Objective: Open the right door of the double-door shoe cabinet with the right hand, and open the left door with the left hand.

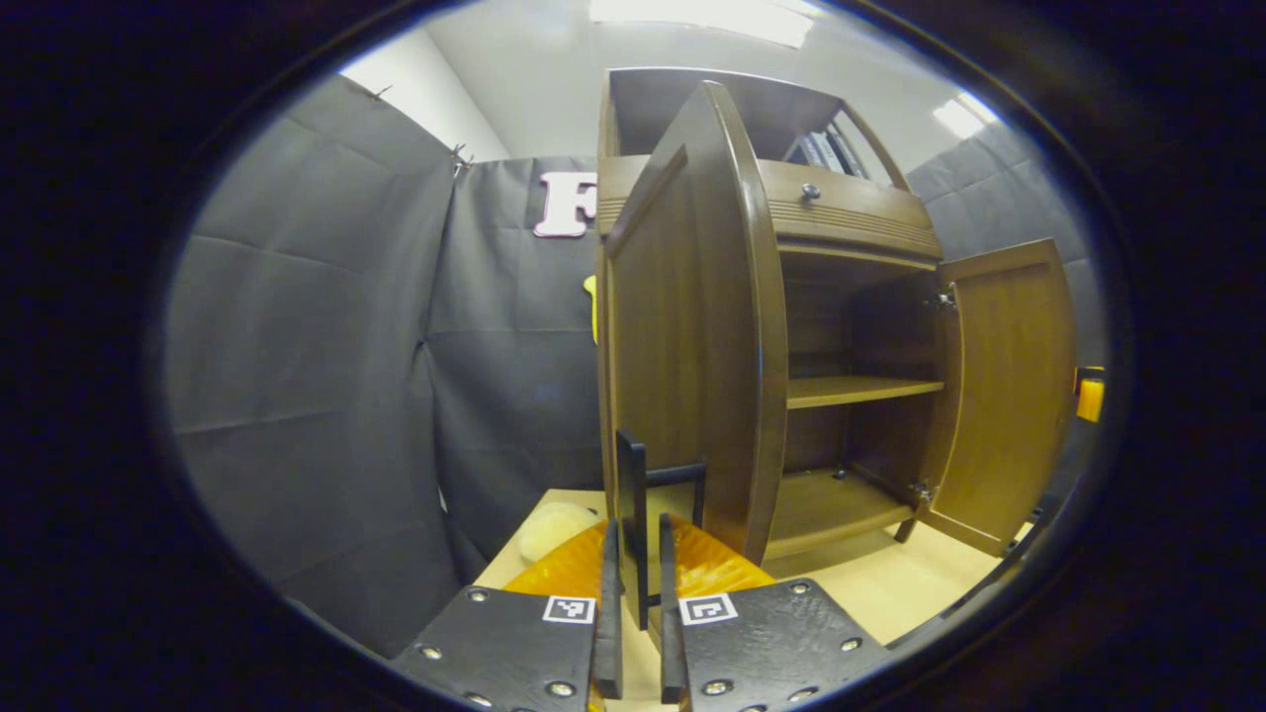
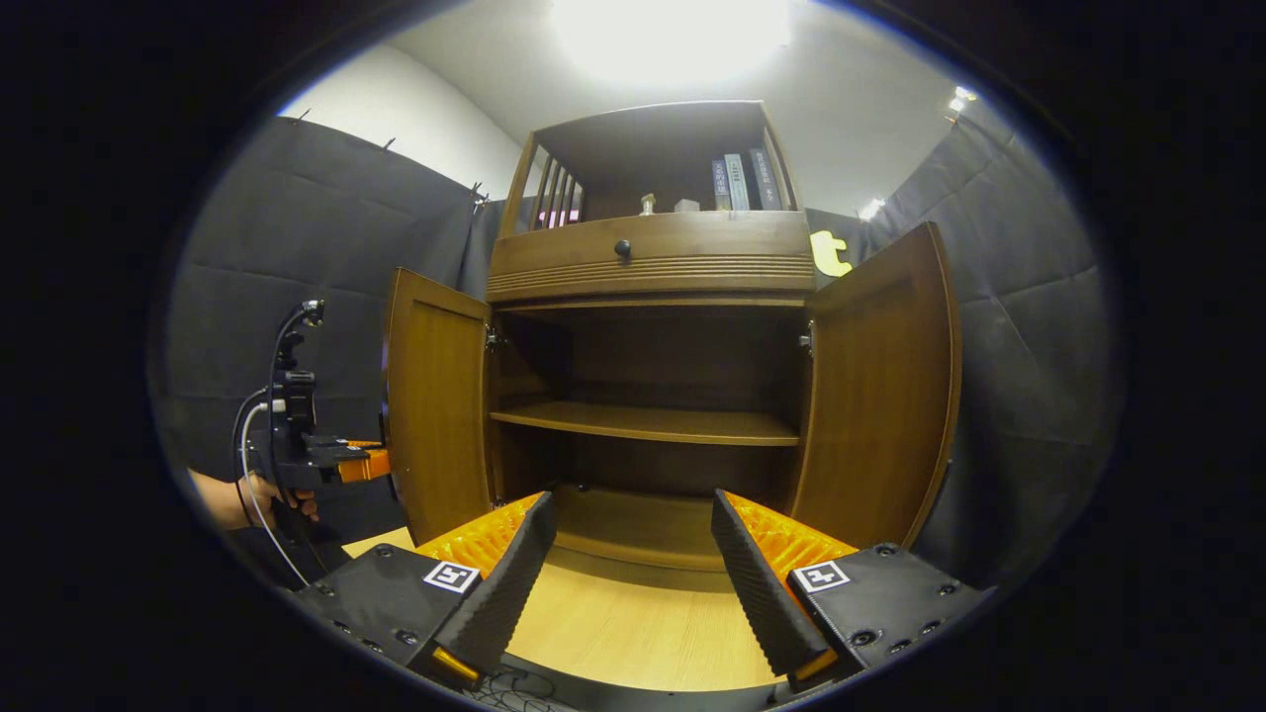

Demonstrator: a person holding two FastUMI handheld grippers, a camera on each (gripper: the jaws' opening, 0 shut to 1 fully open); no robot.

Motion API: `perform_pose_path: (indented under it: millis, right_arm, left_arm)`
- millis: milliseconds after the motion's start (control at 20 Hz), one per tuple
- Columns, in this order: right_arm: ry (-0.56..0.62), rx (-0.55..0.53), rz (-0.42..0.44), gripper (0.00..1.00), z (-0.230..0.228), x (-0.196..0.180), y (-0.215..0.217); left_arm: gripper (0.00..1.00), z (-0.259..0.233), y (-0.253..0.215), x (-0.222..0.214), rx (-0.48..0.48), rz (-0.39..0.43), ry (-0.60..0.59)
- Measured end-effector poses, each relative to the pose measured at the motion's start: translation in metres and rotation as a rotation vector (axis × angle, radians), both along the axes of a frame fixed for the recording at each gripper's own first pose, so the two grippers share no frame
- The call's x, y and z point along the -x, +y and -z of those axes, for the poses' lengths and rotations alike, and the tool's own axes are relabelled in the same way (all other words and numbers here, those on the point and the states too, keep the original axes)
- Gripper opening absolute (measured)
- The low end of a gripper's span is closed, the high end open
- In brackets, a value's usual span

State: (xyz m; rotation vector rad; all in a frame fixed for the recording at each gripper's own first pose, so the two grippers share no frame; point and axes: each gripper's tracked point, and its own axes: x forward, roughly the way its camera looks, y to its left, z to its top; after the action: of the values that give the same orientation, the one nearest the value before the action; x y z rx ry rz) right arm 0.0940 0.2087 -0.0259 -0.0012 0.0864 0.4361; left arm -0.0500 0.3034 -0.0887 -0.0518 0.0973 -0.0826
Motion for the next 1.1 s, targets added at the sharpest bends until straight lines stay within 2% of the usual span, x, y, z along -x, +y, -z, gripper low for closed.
perform_pose_path:
  millis: [250, 400, 450, 600, 700, 750, 800, 950, 1000, 1100]
  right_arm:
    - [0.000, 0.004, -0.014, 0.97, -0.002, 0.000, 0.025]
    - [0.001, 0.003, -0.021, 0.99, -0.003, 0.001, 0.040]
    - [0.001, 0.003, -0.022, 0.97, -0.003, 0.000, 0.046]
    - [-0.001, -0.001, -0.021, 0.99, -0.005, -0.001, 0.060]
    - [-0.005, -0.005, -0.009, 0.97, -0.007, -0.003, 0.067]
    - [-0.008, -0.010, 0.002, 0.97, -0.008, -0.002, 0.070]
    - [-0.011, -0.015, 0.013, 0.99, -0.011, -0.003, 0.071]
    - [-0.010, -0.028, 0.043, 0.96, -0.012, -0.007, 0.071]
    - [-0.009, -0.029, 0.050, 0.96, -0.013, -0.008, 0.068]
    - [-0.010, -0.029, 0.080, 0.96, -0.014, -0.008, 0.059]
  left_arm:
    - [0.13, -0.003, 0.030, 0.003, -0.002, -0.017, -0.006]
    - [0.18, -0.002, 0.050, 0.004, -0.001, -0.036, -0.009]
    - [0.19, -0.001, 0.060, 0.007, 0.000, -0.044, -0.011]
    - [0.19, 0.001, 0.078, 0.011, 0.019, -0.034, -0.010]
    - [0.19, 0.000, 0.089, 0.015, 0.016, -0.038, -0.012]
    - [0.16, -0.001, 0.095, 0.019, 0.016, -0.046, -0.015]
    - [0.16, -0.005, 0.101, 0.023, 0.024, -0.052, -0.022]
    - [0.19, -0.015, 0.109, 0.037, 0.059, -0.047, -0.033]
    - [0.13, -0.017, 0.113, 0.042, 0.061, -0.055, -0.037]
    - [0.17, -0.025, 0.111, 0.051, 0.066, -0.063, -0.041]
